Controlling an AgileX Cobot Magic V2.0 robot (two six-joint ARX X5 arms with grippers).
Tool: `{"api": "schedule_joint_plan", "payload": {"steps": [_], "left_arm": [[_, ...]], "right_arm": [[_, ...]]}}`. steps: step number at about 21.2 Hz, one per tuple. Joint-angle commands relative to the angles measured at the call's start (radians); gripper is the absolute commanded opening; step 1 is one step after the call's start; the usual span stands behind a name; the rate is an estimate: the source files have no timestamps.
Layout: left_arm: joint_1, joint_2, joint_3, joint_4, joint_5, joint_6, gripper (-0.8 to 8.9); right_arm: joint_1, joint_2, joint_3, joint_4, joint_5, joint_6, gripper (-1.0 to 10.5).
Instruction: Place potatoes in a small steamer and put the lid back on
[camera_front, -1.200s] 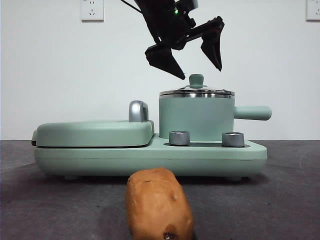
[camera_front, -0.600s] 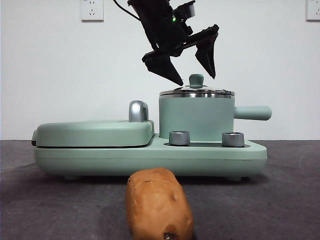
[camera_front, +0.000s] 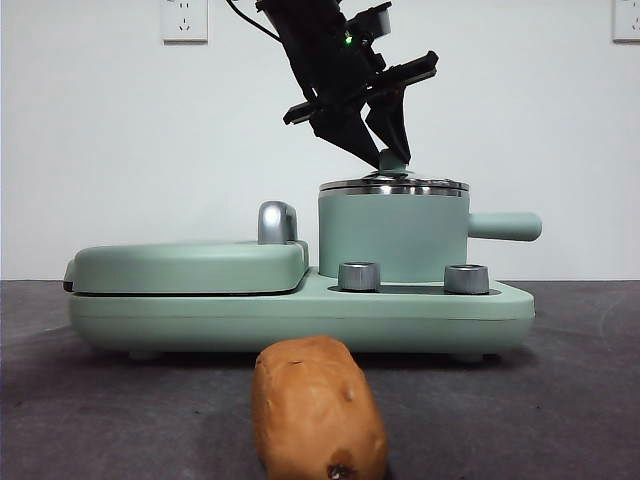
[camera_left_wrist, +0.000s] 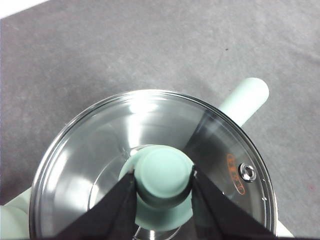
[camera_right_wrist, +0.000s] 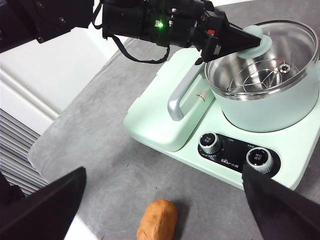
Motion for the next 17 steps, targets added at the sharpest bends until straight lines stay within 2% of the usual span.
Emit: {"api": "schedule_joint_plan", "payload": {"steps": [1, 8, 12, 14, 17], "left_arm": [[-0.006, 0.031, 0.067, 0.011, -0.015, 0.018, 0.12], [-0.006, -0.022, 0.22, -0.1, -0.02, 0.025, 0.12], [-0.001, -0.109, 0.229, -0.198, -0.072, 0.06, 0.12], [0.007, -0.157, 0.229, -0.23, -0.095, 0.089, 0.12], [0.039, -0.224, 0.229, -0.249, -0.099, 0.093, 0.12]], "right_arm": [[0.003, 0.004, 0.011, 0.01, 0.001, 0.011, 5.0], [0.003, 0.004, 0.011, 0.01, 0.001, 0.012, 5.0], [0.004, 0.008, 0.011, 0.008, 0.002, 0.037, 5.0], [0.027, 0.018, 0.011, -0.003, 0.072, 0.038, 5.0], [0.144, 0.062, 0.011, -0.018, 0.175, 0.085, 5.0]]}}
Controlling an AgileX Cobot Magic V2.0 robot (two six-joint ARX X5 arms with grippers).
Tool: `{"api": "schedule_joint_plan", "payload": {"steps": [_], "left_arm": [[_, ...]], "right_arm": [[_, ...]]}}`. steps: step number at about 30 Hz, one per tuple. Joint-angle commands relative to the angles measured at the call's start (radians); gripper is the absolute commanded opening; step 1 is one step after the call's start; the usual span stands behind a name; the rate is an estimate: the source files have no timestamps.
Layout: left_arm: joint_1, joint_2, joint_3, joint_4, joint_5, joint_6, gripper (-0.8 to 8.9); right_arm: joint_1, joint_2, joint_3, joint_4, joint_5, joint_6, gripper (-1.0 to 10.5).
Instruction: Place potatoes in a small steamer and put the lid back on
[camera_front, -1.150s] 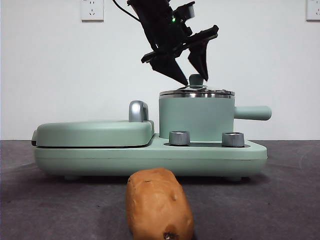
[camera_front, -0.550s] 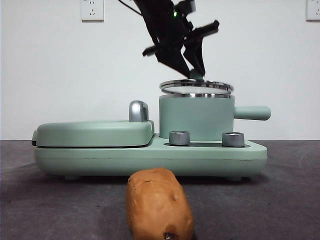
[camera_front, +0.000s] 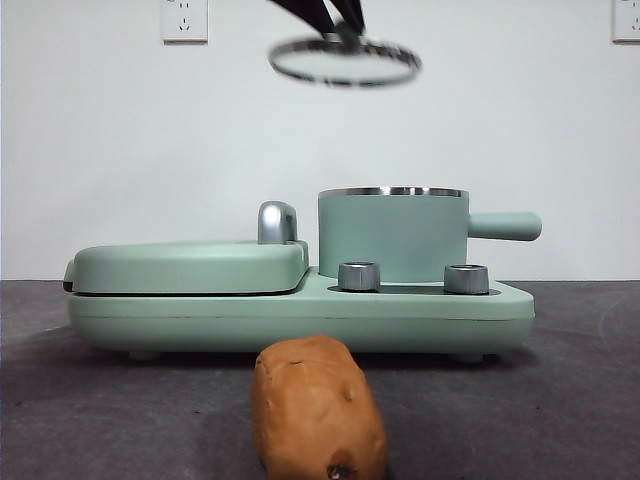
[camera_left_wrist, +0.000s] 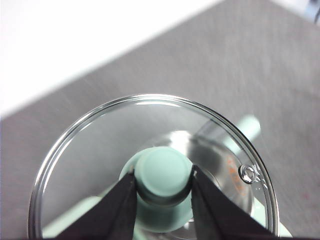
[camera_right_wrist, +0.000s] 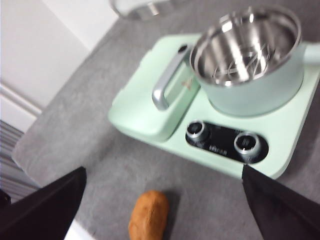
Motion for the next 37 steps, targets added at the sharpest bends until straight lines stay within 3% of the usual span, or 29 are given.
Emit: {"api": "schedule_joint_plan", "payload": {"steps": [1, 9, 17, 24, 37], "left_arm": [[0.02, -0.03, 0.043, 0.019, -0.01, 0.026, 0.12], [0.116, -0.065, 0.043, -0.022, -0.01, 0.043, 0.12], [0.203, -0.066, 0.043, -0.031, -0.002, 0.043, 0.12], [0.246, -0.066, 0.043, -0.031, 0.003, 0.042, 0.13], [0.26, -0.066, 0.043, -0.031, 0.003, 0.039, 0.13]], "right_arm": [[0.086, 0.042, 0.011, 0.002, 0.071, 0.048, 5.0], [0.436, 0.247, 0.011, 0.01, 0.328, 0.159, 5.0], [0.69, 0.539, 0.021, 0.072, 0.446, 0.303, 5.0], [0.796, 0.762, 0.081, 0.086, 0.472, 0.35, 5.0], [0.85, 1.007, 0.156, 0.087, 0.517, 0.374, 4.8]]}}
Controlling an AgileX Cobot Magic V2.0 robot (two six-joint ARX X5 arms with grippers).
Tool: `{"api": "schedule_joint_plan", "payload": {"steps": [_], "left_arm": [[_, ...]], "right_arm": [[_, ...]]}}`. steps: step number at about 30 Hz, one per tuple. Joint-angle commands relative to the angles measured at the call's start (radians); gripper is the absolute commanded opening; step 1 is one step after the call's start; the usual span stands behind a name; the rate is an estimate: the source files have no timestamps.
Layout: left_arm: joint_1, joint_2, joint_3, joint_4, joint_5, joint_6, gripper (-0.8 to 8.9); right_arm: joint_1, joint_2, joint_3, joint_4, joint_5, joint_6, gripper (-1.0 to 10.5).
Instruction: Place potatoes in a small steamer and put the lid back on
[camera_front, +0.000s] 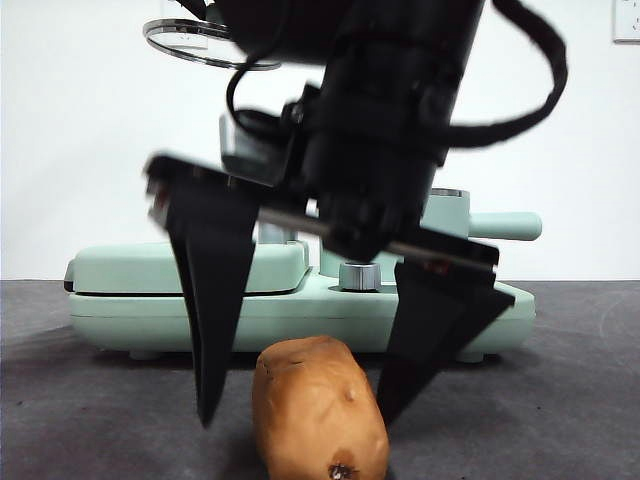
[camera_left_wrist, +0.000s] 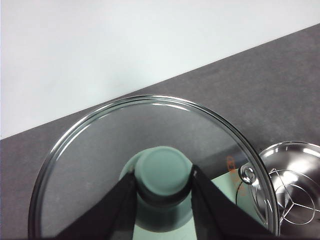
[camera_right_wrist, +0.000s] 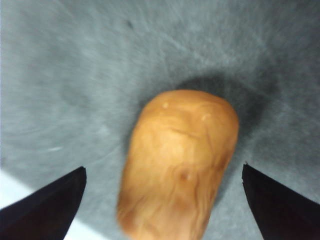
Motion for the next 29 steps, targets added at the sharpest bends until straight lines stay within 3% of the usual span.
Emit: {"api": "schedule_joint_plan", "payload": {"steps": [1, 3, 7, 9, 14, 21, 29], "left_arm": [[-0.002, 0.001, 0.034, 0.028, 0.003, 0.003, 0.13], [-0.002, 0.001, 0.034, 0.028, 0.009, 0.003, 0.12], [-0.002, 0.001, 0.034, 0.028, 0.01, 0.003, 0.12], [-0.002, 0.001, 0.034, 0.028, 0.009, 0.003, 0.12], [-0.002, 0.001, 0.034, 0.026, 0.01, 0.003, 0.13], [-0.002, 0.001, 0.034, 0.026, 0.01, 0.003, 0.13], [-0.002, 0.001, 0.034, 0.027, 0.009, 0.003, 0.13]], "right_arm": [[0.013, 0.042, 0.018, 0.001, 0.005, 0.029, 4.7], [0.013, 0.051, 0.018, -0.002, 0.003, 0.031, 4.3], [0.018, 0.051, 0.018, -0.002, 0.004, 0.028, 1.7], [0.018, 0.05, 0.019, -0.004, 0.005, 0.027, 1.1], [0.018, 0.048, 0.054, -0.048, 0.0, 0.013, 1.1], [-0.005, 0.048, 0.229, -0.256, 0.005, -0.07, 1.1], [-0.124, 0.048, 0.483, -0.451, 0.008, -0.183, 1.1]]}}
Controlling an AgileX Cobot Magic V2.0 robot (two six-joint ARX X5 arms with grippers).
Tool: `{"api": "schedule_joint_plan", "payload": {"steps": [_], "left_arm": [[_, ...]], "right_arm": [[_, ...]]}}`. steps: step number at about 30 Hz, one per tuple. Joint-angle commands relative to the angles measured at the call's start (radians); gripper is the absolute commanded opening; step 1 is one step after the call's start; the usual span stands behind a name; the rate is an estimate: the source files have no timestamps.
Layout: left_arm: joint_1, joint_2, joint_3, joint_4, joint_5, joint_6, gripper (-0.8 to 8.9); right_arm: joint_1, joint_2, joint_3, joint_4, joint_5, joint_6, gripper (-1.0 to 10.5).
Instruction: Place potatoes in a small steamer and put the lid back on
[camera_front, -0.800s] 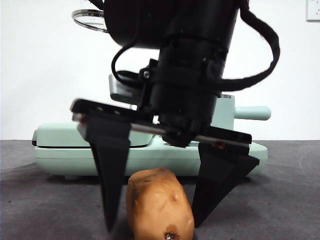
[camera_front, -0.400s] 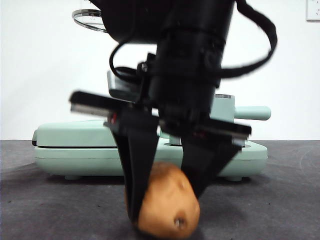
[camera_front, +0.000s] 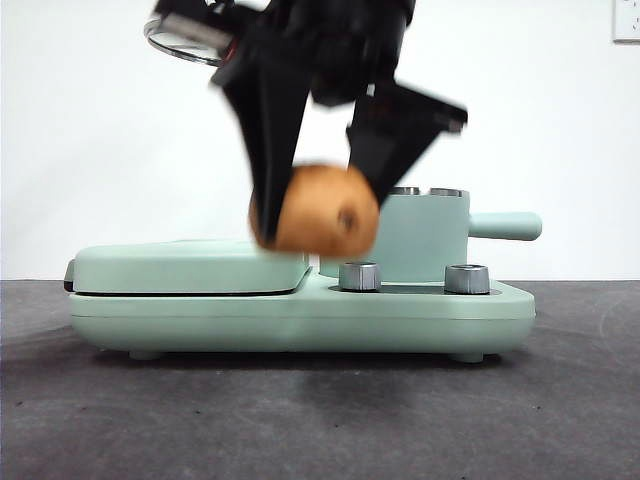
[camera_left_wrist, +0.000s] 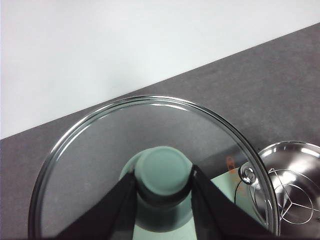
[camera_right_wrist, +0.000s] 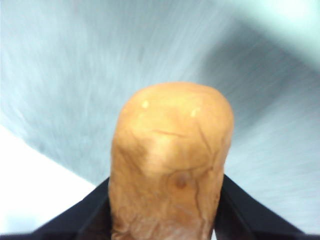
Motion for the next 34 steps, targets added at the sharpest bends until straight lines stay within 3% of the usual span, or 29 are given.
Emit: {"api": "schedule_joint_plan", "payload": {"steps": [1, 9, 17, 34], "left_arm": [[-0.002, 0.001, 0.034, 0.027, 0.003, 0.003, 0.13], [0.005, 0.001, 0.034, 0.027, 0.003, 0.003, 0.13], [0.005, 0.001, 0.034, 0.027, 0.003, 0.001, 0.13], [0.004, 0.002, 0.034, 0.013, 0.003, -0.018, 0.13]], "right_arm": [[-0.051, 0.013, 0.108, -0.044, 0.008, -0.074, 1.1], [-0.264, 0.015, 0.325, -0.061, 0.007, -0.168, 1.1], [-0.43, 0.033, 0.415, 0.013, 0.002, -0.24, 1.1], [-0.486, 0.26, 0.438, 0.163, -0.031, -0.34, 1.1]]}}
